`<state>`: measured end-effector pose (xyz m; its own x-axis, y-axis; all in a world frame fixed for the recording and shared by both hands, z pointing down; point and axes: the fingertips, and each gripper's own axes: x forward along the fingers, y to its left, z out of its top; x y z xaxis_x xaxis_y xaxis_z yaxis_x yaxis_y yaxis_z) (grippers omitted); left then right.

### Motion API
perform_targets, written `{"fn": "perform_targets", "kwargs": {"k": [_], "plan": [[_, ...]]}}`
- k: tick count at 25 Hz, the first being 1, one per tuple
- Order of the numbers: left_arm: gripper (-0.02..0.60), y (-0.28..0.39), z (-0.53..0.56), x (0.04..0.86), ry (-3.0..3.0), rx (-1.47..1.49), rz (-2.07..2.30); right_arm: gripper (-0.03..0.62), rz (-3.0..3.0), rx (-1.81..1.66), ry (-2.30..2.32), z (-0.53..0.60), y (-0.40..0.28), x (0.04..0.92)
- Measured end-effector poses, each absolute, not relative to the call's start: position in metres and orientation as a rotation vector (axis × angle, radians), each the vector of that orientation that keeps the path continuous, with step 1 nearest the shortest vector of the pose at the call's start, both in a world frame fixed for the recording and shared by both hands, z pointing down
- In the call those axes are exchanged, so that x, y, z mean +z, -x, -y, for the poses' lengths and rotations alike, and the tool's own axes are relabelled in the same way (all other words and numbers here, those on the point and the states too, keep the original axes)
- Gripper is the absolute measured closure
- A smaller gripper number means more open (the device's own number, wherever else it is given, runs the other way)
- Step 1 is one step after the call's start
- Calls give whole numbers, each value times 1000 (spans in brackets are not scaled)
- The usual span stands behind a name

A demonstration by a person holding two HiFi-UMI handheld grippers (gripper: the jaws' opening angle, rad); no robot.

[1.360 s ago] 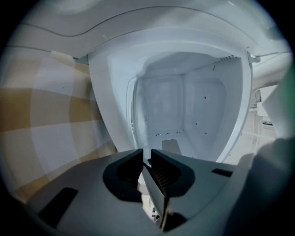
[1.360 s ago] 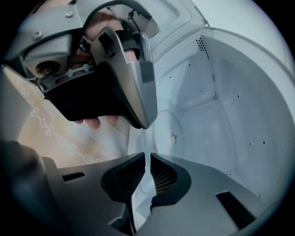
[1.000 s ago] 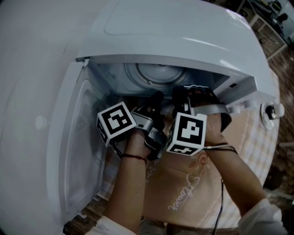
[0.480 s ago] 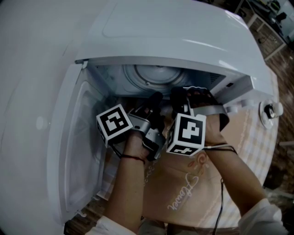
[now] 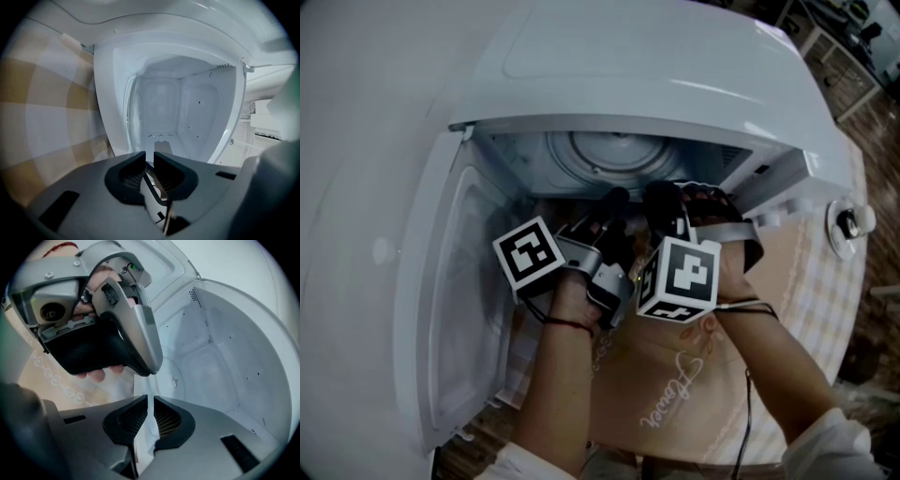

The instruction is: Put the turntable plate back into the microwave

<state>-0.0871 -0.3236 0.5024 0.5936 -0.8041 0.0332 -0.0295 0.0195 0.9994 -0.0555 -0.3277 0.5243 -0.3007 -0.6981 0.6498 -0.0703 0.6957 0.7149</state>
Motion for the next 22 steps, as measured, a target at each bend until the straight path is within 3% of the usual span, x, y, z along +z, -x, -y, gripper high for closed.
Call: {"fn": "perform_targets", "kwargs": {"k": [22], "plan": [[581, 64, 291, 469, -1707, -673, 771, 553, 2323, -234, -958, 293, 39, 471]]}}
